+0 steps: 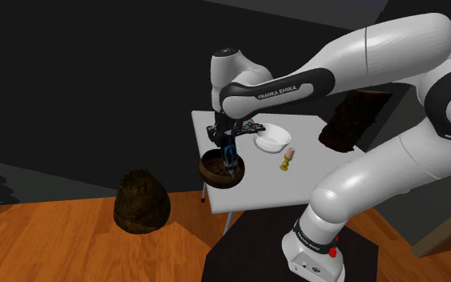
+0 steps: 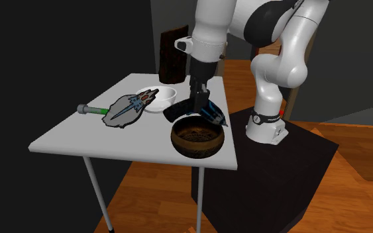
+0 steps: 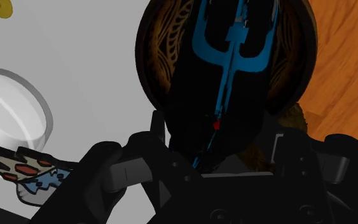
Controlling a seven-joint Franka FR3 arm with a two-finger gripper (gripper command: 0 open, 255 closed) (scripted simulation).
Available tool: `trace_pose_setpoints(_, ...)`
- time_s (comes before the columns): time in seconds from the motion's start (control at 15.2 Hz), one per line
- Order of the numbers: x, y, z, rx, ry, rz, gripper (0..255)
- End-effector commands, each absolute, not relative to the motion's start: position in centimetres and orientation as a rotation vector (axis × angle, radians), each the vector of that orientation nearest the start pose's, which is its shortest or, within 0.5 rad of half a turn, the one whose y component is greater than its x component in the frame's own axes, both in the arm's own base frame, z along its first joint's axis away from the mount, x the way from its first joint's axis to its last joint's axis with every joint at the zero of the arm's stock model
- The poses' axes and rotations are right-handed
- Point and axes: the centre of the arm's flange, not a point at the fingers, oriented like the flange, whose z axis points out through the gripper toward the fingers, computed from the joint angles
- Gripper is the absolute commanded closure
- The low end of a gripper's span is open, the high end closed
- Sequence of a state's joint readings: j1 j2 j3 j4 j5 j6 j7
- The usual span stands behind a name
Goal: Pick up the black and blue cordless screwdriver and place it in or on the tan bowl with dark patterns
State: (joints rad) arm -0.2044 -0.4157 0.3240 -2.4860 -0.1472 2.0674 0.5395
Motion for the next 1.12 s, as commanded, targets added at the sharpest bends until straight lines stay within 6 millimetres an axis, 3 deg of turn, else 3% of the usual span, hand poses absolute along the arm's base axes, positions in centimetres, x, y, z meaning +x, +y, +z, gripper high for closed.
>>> trace_pose_setpoints(0.0, 41.2, 4.4, 42.1, -3.333, 0.633, -0.095, 255)
trace_pose_setpoints(0.46, 41.2, 4.4, 42.1, -3.333, 0.633, -0.095, 255)
trace_pose_setpoints(0.53, 41.2, 4.4, 42.1, -3.333, 0.633, -0.095, 0)
trace_pose_setpoints(0.86, 41.2, 4.4, 42.1, -3.333, 0.633, -0.095, 0)
trace_pose_setpoints(1.06, 41.1, 5.4, 46.0, -3.333, 0.633, -0.095, 0)
